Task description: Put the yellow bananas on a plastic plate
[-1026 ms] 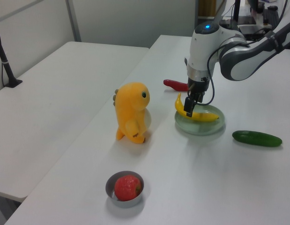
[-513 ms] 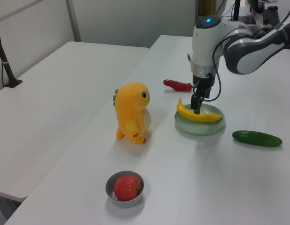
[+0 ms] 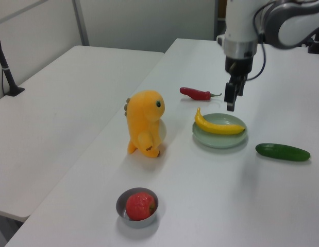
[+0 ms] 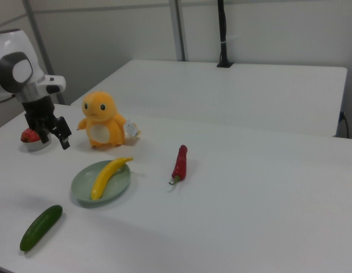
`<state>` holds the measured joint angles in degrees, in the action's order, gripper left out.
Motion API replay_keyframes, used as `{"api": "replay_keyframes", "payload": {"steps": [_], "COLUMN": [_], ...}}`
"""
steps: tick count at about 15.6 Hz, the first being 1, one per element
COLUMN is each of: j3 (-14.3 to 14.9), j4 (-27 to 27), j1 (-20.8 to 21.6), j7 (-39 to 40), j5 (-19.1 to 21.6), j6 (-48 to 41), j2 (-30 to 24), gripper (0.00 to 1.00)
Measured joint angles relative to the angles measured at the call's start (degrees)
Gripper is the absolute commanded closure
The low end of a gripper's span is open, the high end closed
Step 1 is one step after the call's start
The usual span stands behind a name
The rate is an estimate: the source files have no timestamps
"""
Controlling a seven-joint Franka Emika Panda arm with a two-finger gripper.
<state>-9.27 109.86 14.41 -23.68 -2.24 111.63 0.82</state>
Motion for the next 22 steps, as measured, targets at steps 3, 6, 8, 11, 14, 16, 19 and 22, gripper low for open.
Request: {"api": "replay_keyframes", "payload": {"steps": [3,6,8,11,14,16,19,22], "j3": [0.1,0.5,0.6,0.8,2.6,5.1,9.0,9.7], "j4": [0.1,0.3,0.3,0.2,-0.1,-0.3,-1.1,-1.6], "j1": [-0.9,-2.5,-5.0,-8.4,-8.7,-7.3,-4.6,-4.3], "j7": [2.1,2.9,4.5,6.5,6.6,6.9,8.1,8.6], "j5": [1.7,1.8,3.5,5.2,5.3,5.3,5.4,5.4], "j6": [-1.2,-1.2,-1.2,-1.2,-1.2,-1.2,-1.2,-1.2], "j2": [-1.8,-1.8,-1.8,-1.7,-1.5,-1.4,-1.3,-1.2], "gripper": [0.00,0.00,0.00,0.00,0.00,0.00,0.00,0.00]}}
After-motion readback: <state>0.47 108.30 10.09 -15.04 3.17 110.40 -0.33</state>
